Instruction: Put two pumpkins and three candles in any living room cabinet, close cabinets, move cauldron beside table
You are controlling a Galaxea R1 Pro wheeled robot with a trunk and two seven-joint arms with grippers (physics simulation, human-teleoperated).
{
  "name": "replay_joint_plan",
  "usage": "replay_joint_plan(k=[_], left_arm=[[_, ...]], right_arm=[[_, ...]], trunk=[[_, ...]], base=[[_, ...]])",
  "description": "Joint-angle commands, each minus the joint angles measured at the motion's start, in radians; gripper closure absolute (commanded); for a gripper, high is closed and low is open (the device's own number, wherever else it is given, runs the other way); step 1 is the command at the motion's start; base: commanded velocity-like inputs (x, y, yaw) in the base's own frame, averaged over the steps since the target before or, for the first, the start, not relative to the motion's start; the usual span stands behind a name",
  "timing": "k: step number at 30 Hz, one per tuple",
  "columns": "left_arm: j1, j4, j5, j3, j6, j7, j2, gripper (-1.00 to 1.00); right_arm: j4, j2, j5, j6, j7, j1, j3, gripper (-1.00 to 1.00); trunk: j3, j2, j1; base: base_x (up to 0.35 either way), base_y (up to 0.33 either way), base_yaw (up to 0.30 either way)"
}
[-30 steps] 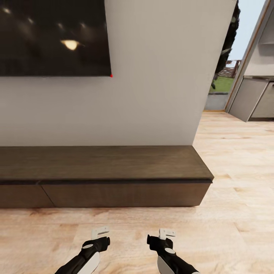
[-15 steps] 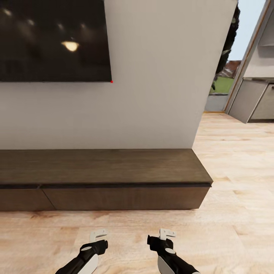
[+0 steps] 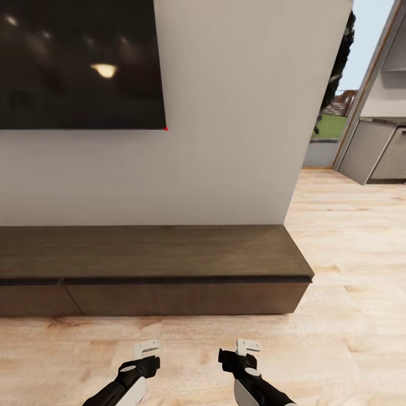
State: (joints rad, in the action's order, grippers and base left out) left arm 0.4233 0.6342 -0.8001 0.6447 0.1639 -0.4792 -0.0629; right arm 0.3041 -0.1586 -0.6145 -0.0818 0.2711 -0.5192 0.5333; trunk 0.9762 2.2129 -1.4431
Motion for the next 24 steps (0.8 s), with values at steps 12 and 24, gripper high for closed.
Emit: replay_joint_plan(k=[12, 24], left_arm=[[0.001, -0.023, -0.004, 0.007, 0.003, -0.008, -0.002, -1.00], [0.001, -0.022, -0.004, 0.007, 0.003, -0.008, -0.002, -1.00]], right_arm=[[0.000, -0.004, -0.010, -0.004, 0.005, -0.001, 0.008, -1.00], [-0.002, -0.007, -0.011, -0.004, 0.005, -0.001, 0.008, -1.00]], trunk=[[-0.037, -0.084, 0.046], [-0.074, -0.168, 0.092]], base=[[0.000, 0.000, 0.000], [0.000, 0.000, 0.000]])
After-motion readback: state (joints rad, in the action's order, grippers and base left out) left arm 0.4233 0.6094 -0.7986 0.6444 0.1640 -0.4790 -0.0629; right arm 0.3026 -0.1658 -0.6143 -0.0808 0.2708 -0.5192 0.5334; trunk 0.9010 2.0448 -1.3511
